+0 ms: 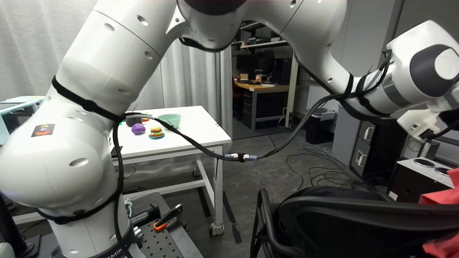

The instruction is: Remove the orange cloth from the head rest and put it on the sink

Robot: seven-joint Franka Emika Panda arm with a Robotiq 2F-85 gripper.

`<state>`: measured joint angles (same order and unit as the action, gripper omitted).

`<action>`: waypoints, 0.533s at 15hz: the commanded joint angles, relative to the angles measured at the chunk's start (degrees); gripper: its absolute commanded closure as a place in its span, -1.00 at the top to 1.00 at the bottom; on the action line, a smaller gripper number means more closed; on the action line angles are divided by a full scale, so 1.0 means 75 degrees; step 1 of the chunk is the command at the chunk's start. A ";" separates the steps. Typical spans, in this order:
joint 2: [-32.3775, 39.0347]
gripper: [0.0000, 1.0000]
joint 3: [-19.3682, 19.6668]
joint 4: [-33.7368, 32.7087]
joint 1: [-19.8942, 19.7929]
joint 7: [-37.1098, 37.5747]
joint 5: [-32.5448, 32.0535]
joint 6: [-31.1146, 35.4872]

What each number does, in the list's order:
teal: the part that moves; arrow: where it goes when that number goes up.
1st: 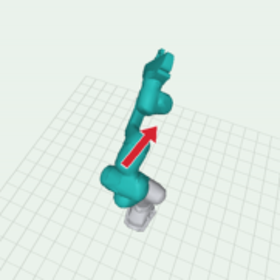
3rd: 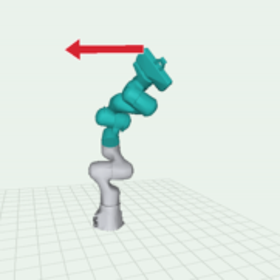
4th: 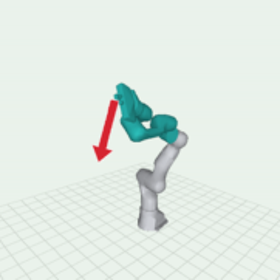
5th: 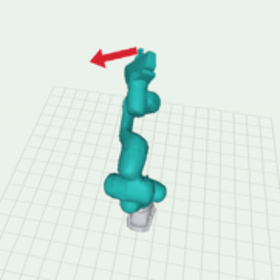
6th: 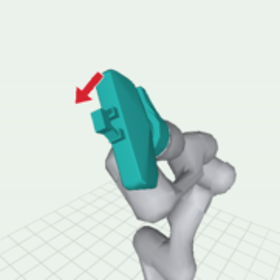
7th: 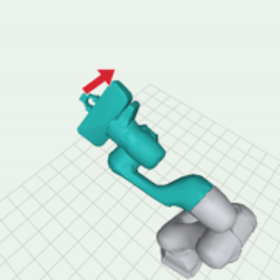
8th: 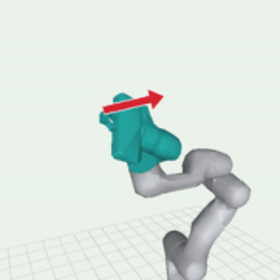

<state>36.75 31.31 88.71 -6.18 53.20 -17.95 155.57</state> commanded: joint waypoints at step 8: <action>-0.2345 -0.98 0.0497 0.0401 0.1165 0.1026 -0.0226 0.1108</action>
<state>25.81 33.46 88.64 -1.29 57.80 -17.95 161.46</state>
